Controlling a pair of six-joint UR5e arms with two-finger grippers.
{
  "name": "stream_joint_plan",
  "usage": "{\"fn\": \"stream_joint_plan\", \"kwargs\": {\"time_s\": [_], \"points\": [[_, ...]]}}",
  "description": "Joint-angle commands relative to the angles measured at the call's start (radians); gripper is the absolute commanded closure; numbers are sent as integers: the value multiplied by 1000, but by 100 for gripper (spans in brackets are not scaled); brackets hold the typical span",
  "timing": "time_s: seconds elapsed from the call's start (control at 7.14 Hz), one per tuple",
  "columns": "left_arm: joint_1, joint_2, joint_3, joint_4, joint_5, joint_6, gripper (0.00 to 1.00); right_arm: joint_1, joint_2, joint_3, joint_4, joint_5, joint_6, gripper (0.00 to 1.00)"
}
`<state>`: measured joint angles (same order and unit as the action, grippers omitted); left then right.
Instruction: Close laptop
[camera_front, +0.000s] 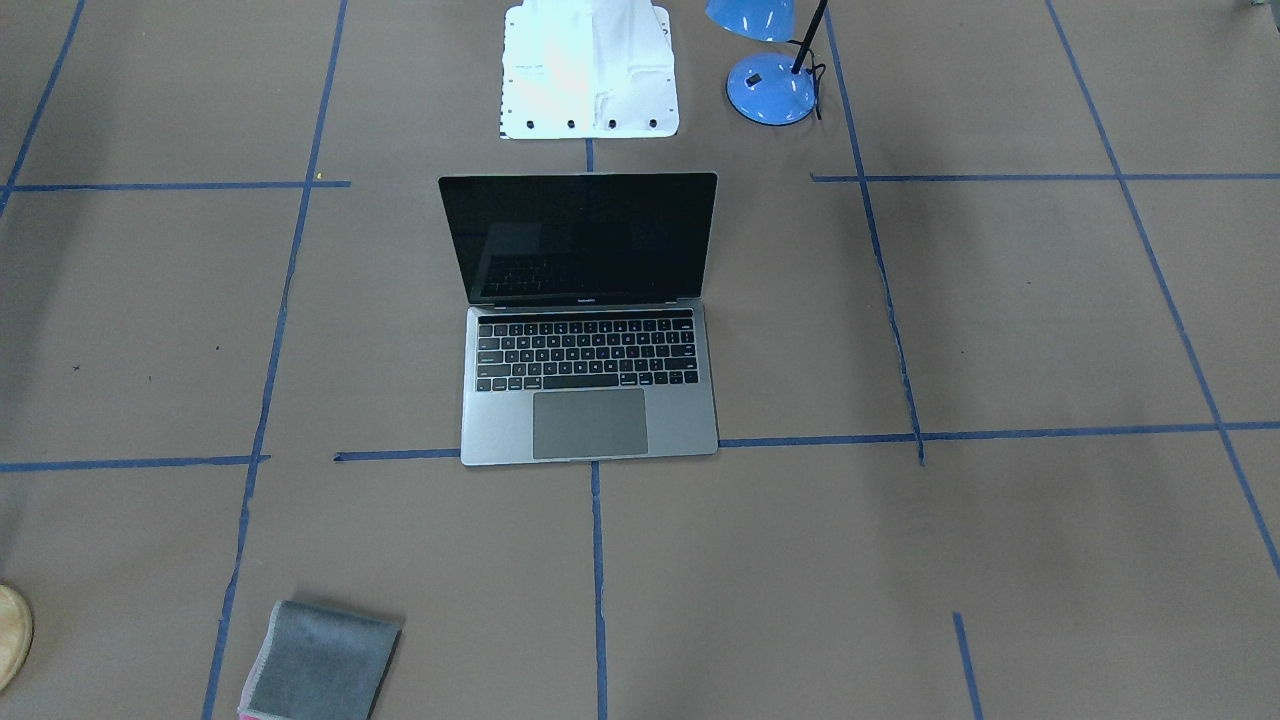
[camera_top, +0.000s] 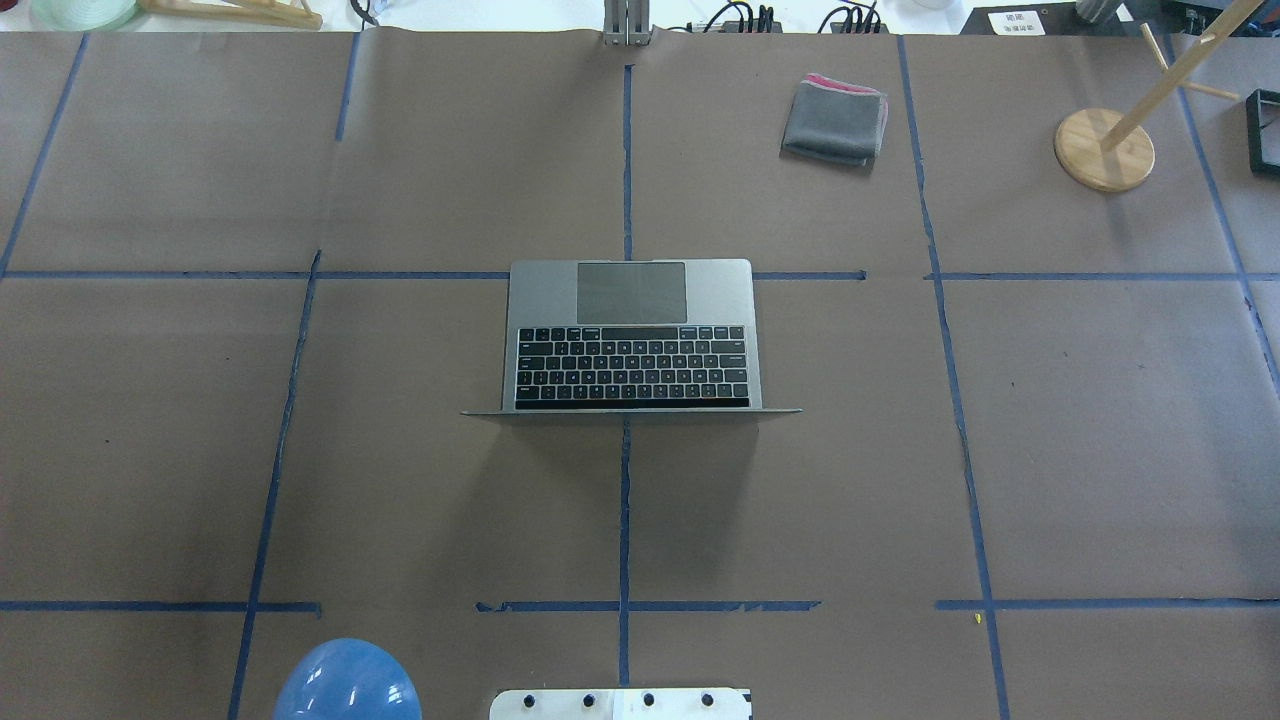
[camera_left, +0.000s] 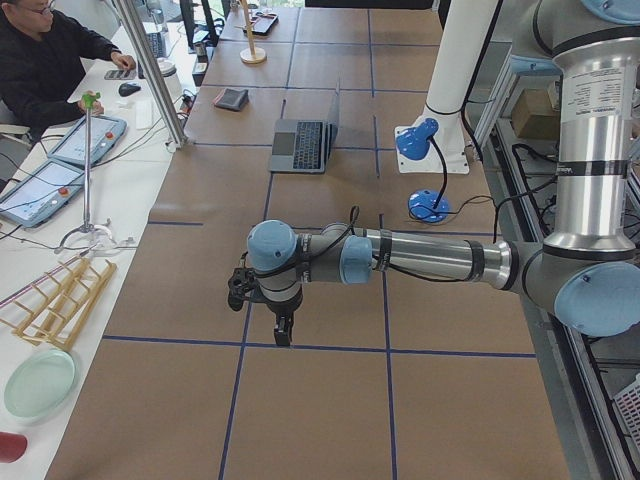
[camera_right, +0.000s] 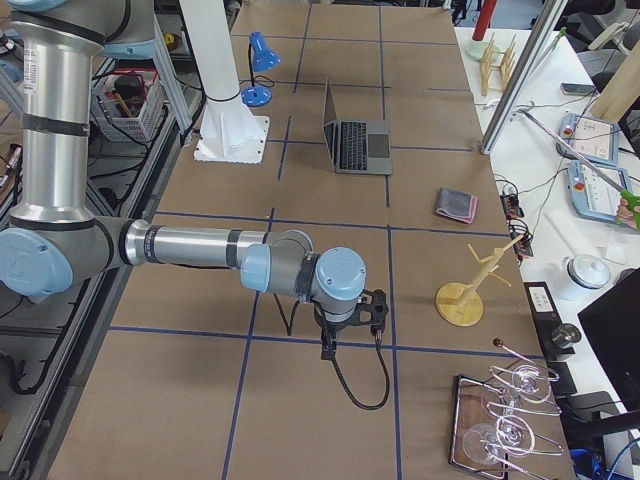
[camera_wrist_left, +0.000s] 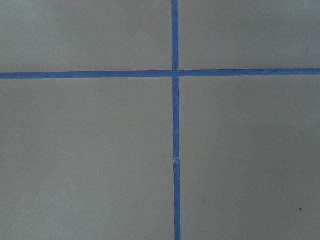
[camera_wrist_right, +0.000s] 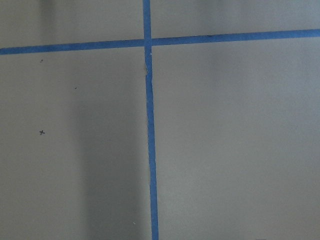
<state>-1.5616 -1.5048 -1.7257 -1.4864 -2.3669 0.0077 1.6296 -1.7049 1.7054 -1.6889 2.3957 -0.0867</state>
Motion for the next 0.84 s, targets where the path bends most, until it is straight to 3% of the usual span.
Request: {"fn": "stream_joint_plan", "kwargs": {"time_s": [0.0, 0.7], "points": [[0, 0, -2, 0, 0, 0, 0, 1, 4, 3, 2, -12, 7, 0], [0, 0, -2, 0, 0, 0, 0, 1, 5, 2, 2, -4, 10, 0]]}}
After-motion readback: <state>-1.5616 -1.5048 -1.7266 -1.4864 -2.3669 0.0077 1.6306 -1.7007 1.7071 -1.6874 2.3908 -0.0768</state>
